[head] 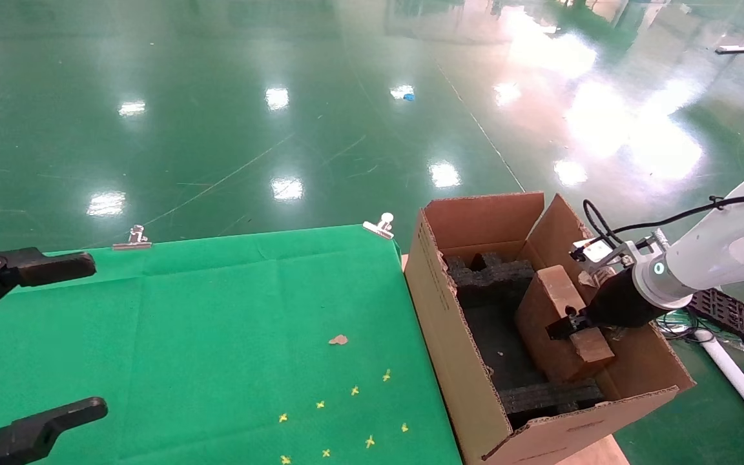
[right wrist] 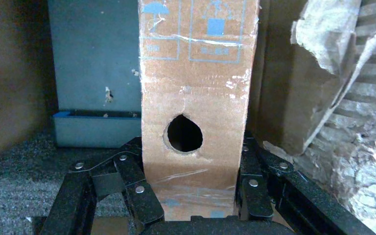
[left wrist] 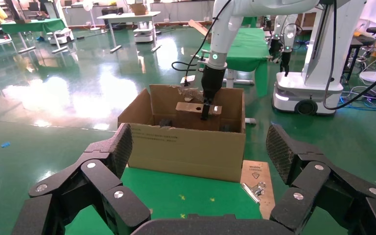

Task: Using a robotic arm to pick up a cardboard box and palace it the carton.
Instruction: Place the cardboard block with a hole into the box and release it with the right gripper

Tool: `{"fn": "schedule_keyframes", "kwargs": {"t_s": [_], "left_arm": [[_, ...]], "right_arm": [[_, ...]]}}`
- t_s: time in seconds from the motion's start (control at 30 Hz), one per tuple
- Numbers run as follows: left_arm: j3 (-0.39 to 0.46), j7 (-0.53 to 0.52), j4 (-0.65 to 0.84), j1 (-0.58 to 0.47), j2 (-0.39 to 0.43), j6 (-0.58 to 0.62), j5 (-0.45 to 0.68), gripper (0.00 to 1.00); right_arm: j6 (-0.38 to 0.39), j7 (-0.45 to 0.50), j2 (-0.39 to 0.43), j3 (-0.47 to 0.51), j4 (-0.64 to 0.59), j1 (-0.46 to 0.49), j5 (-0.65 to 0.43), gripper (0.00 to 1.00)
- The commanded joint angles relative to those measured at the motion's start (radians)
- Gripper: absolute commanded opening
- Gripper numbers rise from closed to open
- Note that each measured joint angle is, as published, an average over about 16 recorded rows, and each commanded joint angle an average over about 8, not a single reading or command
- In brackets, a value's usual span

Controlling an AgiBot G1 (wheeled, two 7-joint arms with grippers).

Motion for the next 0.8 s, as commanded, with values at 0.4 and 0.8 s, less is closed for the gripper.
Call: {"fn": "schedule_keyframes", "kwargs": {"t_s": [0.4, 0.8], "left_arm": [[0.001, 0.0, 0.0, 0.0, 0.0, 0.0, -0.001, 1.0], [0.001, 0.001, 0.0, 0.0, -0.001, -0.001, -0.001, 1.0]], "right_arm": [[-0.009, -0.011, -0.01, -0.007, -0.023, 0.028, -0.01, 1.0], [-0.025, -0.034, -0.013, -0.004, -0.022, 0.071, -0.007, 1.0]]}}
